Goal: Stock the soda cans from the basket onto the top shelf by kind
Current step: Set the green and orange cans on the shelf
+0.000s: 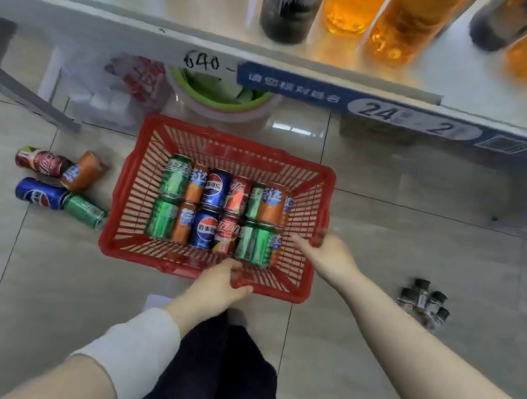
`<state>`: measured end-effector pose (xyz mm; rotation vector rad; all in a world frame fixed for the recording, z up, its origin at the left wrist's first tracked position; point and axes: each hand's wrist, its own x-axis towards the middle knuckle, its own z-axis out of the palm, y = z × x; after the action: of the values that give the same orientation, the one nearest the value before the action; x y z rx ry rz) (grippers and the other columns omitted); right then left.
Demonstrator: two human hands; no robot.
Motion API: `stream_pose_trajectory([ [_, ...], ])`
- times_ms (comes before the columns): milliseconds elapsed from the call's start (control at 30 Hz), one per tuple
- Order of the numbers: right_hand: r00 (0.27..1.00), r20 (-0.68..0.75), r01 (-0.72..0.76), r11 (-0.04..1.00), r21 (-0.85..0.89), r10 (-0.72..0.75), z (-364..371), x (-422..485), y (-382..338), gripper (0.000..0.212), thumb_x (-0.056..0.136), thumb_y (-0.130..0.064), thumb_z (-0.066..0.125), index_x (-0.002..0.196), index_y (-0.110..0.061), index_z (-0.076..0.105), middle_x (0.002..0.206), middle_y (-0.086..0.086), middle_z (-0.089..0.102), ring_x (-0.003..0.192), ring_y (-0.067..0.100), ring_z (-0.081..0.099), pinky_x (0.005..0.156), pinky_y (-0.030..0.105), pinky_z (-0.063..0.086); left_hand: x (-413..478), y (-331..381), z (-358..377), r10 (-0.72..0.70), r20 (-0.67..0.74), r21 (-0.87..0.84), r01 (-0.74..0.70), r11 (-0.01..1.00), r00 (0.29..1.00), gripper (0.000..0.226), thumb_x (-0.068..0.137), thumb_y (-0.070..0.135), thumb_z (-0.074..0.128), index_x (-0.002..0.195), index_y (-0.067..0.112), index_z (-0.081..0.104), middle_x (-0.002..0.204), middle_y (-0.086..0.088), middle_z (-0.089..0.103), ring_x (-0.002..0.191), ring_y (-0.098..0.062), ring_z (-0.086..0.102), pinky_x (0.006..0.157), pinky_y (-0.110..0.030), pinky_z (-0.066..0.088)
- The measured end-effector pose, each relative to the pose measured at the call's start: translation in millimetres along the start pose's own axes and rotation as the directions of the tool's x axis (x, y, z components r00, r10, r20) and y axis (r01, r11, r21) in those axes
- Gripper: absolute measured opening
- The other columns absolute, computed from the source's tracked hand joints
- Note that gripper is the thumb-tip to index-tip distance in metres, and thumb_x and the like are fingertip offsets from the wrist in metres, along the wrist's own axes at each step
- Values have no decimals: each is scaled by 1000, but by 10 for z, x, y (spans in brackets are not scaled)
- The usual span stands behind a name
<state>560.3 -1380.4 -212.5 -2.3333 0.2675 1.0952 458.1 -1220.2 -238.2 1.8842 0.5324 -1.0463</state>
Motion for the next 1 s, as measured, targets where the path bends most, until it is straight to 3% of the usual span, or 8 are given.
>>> stream_pose_trajectory([
  [167, 994, 25, 108, 930, -352, -106, 451, 1586, 81, 31, 91, -43, 51, 93, -12, 56, 110, 22, 62, 108, 34, 57, 73, 30, 38, 1510, -326, 276, -30, -2, -13, 30, 999, 1000, 51, 85, 28, 64, 128, 7, 45, 127, -12, 57, 115, -24, 55, 89, -25, 43],
  [300, 998, 54, 61, 883, -465, -40, 899, 2453, 227, 48, 93, -47, 45, 89, -2, 61, 100, 20, 59, 106, 33, 57, 53, 29, 31, 2285, -445, 579, -61, -66, 2, 61, 998, 996, 68, 80, 36, 68, 131, 2, 39, 135, -13, 48, 122, -26, 47, 91, -23, 35],
  [433, 999, -9, 23, 874, -485, -31, 1124, 2804, 343, 60, 89, -59, 40, 56, -8, 39, 59, 7, 39, 55, 19, 39, 44, 25, 20, 2691, -511, 834, -105, -102, 98, 115, 988, 989, 102, 71, 53, 69, 141, 1, 17, 143, -18, 29, 131, -30, 32, 103, -32, 32],
  [600, 996, -67, -79, 947, -311, 61, 1221, 2942, 432, 58, 78, -62, 57, 59, -10, 39, 61, 2, 43, 62, 19, 50, 44, 22, 31, 2842, -541, 969, -144, -189, 85, 162, 983, 971, 100, 67, 49, 75, 135, 4, 18, 139, -16, 30, 130, -30, 30, 104, -36, 30],
  [700, 992, -46, -124, 987, -99, 120, 1165, 2945, 431, 53, 72, -53, 69, 91, -4, 58, 84, 6, 59, 84, 24, 64, 72, 31, 54, 2889, -584, 912, -142, -137, 53, 150, 987, 980, 100, 64, 45, 79, 135, 5, 20, 139, -16, 32, 131, -31, 30, 105, -36, 30],
  [767, 987, -66, -147, 989, 26, 149, 1094, 2881, 420, 54, 69, -47, 75, 99, -7, 57, 90, 7, 59, 80, 23, 63, 78, 35, 55, 2811, -601, 813, -91, -116, 27, 94, 995, 989, 97, 60, 41, 83, 132, 8, 27, 135, -13, 39, 127, -29, 37, 104, -36, 34],
  [900, 978, -136, -127, 965, 229, 161, 870, 2503, 302, 40, 64, -39, 79, 82, -12, 56, 92, 5, 62, 88, 25, 64, 82, 42, 55, 2252, -592, 411, 31, -113, -158, -48, 986, 993, 87, 55, 25, 88, 125, 10, 39, 121, -4, 55, 114, -20, 53, 95, -30, 43],
  [1000, 970, -169, -125, 951, 284, 178, 630, 1980, 136, 52, 59, -43, 79, 99, -13, 64, 100, 6, 69, 89, 23, 67, 82, 41, 56, 1511, -505, -54, 65, -119, -283, -97, 954, 991, 80, 59, 17, 86, 124, 19, 39, 110, 6, 54, 104, -12, 55, 91, -28, 46],
])
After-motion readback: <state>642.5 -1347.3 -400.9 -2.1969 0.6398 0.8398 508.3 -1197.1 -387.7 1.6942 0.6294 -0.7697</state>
